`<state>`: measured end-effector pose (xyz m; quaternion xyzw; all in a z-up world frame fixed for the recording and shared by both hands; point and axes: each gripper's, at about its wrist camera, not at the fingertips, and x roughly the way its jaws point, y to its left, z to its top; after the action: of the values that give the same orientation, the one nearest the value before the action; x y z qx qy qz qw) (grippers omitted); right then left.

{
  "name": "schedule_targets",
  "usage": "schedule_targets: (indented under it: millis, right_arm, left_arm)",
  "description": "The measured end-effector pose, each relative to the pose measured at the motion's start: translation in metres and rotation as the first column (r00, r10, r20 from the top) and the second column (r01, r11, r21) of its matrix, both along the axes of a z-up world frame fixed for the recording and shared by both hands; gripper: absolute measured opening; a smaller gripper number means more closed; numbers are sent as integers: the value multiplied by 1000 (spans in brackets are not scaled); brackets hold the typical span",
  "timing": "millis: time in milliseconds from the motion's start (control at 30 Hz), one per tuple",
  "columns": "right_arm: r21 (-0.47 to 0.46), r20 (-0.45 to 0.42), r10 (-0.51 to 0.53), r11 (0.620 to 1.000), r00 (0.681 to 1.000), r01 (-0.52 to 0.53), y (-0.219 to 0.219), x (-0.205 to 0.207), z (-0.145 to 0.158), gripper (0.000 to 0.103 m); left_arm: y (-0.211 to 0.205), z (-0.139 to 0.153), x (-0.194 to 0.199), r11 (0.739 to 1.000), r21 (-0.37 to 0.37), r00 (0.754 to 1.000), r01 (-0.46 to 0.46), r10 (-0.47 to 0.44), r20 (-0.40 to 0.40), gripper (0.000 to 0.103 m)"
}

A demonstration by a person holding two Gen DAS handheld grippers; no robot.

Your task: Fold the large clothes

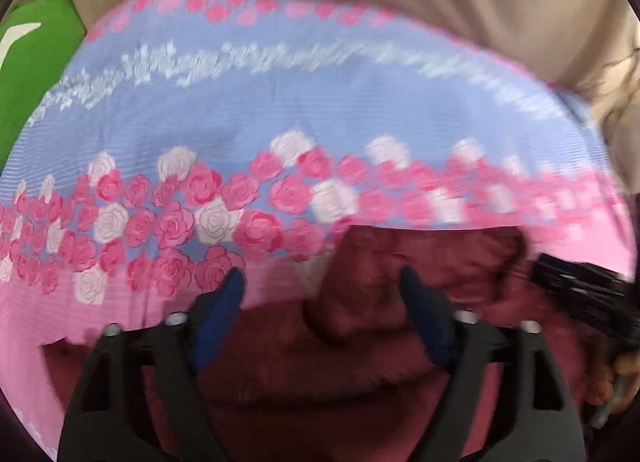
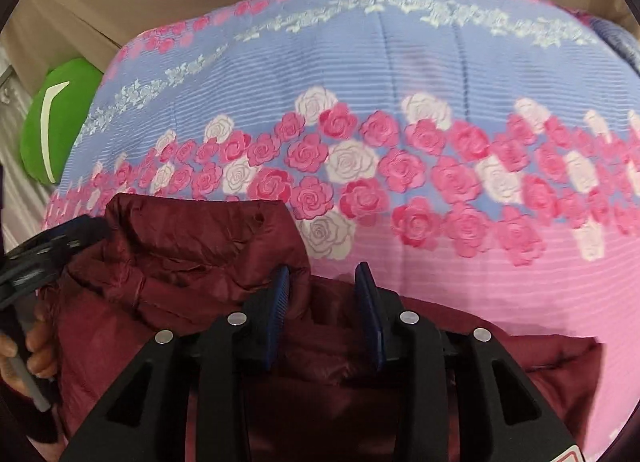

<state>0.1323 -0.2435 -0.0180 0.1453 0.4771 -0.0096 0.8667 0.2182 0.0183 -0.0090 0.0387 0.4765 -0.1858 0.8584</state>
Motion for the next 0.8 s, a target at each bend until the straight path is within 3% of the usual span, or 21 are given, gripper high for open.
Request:
schedule_targets:
  millis: [33,67,100,133,233,300,367,400,500,567,667,700,800]
  right_arm:
    - [5,2,9,1000,1000,-9,1,2,0,15]
    - [30,15,47,998,999,-48,5,4,1,2]
    - [14,27,56,998,998,-57,10,2,5,1]
    - [-29,43,63,998,997,-61,15,3,10,1]
    - [-119,164,58,992,985,-39,30,0,35,0]
    - [-159,194,24,987,981,7,30,8,34,0]
    - [-194,106,1,981,994,20,25,29,11,0]
    - [-161,52,-6,987,999,14,20,39,-2,0]
    - [-167,85,-68,983,994,81,9,29,13,1]
    - [-180,143,-62,980,988,88,10,5,32,9]
    - [-147,220,9,989,976,24,26,-48,58,9]
    - [-142,229,40,990,972,-7,36,-63,60,9]
    - [-121,224,135,987,965,-109,74,-103,50,9]
  left_arm:
    - [-1,-7,4,1000,-26,999,17,-18,-40,47]
    - [-4,-13,9,997,-66,996,31,-36,-81,24]
    - [-7,-11,12,996,-81,996,37,-43,-78,11]
    - [-9,-9,12,996,-81,996,48,-54,-71,8]
    - [-19,9,15,996,-66,999,51,-51,10,7]
    - [-23,12,26,999,-40,997,22,-19,74,7]
    - [-33,-3,44,1000,-9,999,4,-4,39,7]
    - [-36,-13,50,1000,3,1000,-6,6,9,8]
    - [-28,-6,47,999,-28,999,-23,24,34,12]
    - [-15,15,25,999,-37,995,-13,17,99,16]
    - [2,43,-29,1000,-17,977,20,-16,211,31]
    - [2,46,-42,999,-10,974,39,-35,225,37]
    - [0,38,-95,991,-2,970,137,-134,201,38]
